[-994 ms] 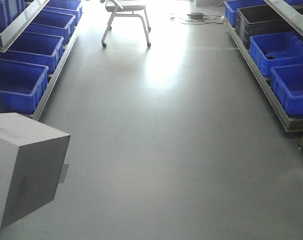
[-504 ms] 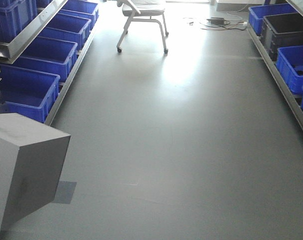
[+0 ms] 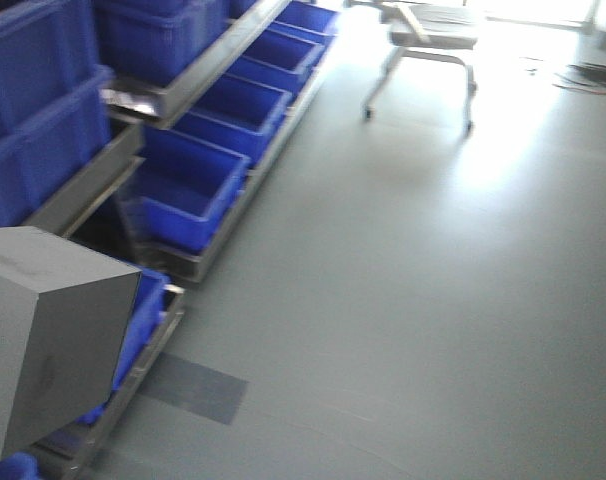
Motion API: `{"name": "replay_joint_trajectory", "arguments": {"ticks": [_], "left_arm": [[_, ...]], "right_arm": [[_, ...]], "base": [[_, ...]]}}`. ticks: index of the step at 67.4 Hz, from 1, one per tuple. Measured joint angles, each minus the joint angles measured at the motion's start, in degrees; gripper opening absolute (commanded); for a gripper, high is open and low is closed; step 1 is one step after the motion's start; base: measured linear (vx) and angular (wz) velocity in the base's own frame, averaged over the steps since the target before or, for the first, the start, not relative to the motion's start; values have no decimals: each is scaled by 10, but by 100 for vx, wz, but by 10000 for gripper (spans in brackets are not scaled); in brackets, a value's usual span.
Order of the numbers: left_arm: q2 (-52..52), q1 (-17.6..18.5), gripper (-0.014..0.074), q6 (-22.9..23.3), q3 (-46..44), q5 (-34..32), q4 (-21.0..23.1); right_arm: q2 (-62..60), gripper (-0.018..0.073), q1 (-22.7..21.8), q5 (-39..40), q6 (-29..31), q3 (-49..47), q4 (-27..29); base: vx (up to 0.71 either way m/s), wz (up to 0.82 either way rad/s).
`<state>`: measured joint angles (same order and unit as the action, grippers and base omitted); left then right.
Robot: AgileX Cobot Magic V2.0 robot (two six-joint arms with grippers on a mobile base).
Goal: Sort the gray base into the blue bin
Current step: 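Drive down the aisle of blue bins toward the roller rack, then stop beside the open blue bin, holding the block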
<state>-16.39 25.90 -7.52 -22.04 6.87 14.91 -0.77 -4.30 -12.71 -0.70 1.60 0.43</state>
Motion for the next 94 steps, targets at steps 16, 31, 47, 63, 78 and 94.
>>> {"name": "replay_joint_trajectory", "arguments": {"ticks": [16,31,47,63,78,94], "left_arm": [[0,0,-6,0,0,0,0],[0,0,-6,0,0,0,0],[0,0,-6,0,0,0,0],[0,0,-6,0,0,0,0],[0,0,-6,0,0,0,0],[0,0,-6,0,0,0,0]], "right_arm": [[0,-5,0,0,0,0,0],[0,-5,0,0,0,0,0],[0,-5,0,0,0,0,0],[0,-5,0,0,0,0,0],[0,-5,0,0,0,0,0],[0,-5,0,0,0,0,0]], "base": [[21,83],[20,77],[18,71],[17,68],[16,65],[15,67]]}}
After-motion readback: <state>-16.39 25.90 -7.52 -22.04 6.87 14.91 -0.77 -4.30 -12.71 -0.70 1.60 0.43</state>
